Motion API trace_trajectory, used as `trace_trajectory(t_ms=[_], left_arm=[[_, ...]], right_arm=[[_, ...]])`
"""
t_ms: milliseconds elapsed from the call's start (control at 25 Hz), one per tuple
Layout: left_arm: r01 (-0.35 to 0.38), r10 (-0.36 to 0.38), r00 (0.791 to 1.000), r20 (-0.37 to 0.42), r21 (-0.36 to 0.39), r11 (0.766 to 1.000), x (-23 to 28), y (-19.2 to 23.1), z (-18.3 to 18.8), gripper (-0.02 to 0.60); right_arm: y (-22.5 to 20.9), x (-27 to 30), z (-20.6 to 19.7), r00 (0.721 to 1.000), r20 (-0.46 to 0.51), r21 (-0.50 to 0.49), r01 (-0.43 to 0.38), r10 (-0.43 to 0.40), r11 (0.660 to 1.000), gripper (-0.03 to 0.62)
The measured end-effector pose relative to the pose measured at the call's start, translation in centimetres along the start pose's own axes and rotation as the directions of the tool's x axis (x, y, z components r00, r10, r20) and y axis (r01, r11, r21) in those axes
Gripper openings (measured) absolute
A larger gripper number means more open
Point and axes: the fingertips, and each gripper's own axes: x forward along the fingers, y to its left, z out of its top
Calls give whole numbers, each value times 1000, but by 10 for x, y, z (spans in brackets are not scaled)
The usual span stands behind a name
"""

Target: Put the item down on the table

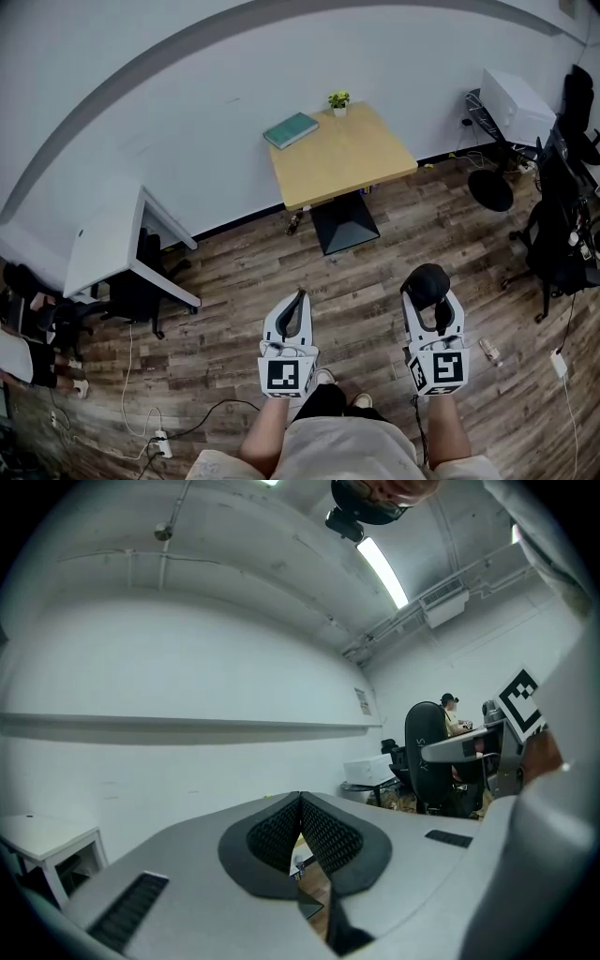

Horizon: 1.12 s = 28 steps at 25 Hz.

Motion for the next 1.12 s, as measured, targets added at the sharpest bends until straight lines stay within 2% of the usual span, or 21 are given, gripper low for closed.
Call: trace_trajectory(t_ms=[200, 320, 440, 640, 800, 1120], left_arm=[[12, -12, 1000, -5, 7, 1000, 24, 3, -9, 8], [10, -10, 1000, -14, -16, 1000, 43, 13, -14, 8], [9, -9, 1000, 12, -15, 1000, 67, 29, -19, 8], [2, -3, 1000, -11, -27, 1000, 107, 67, -25, 8], [-18, 19, 1000, 7, -34, 999, 137, 109, -30, 8], [-64, 62, 997, -41, -68, 996, 191, 184, -57, 8]], right_arm=[[-10, 21, -6, 1000, -7, 2, 12, -12, 1000, 258], [-12, 42, -10, 1000, -13, -8, 15, -15, 1000, 258], [-14, 70, -10, 1000, -17, -15, 16, -17, 1000, 258], [-2, 132, -5, 1000, -20, -35, -3, 2, 999, 258], [15, 188, -5, 999, -36, -52, -31, 29, 998, 258], [45, 286, -15, 994, -74, -74, -82, 77, 994, 258]])
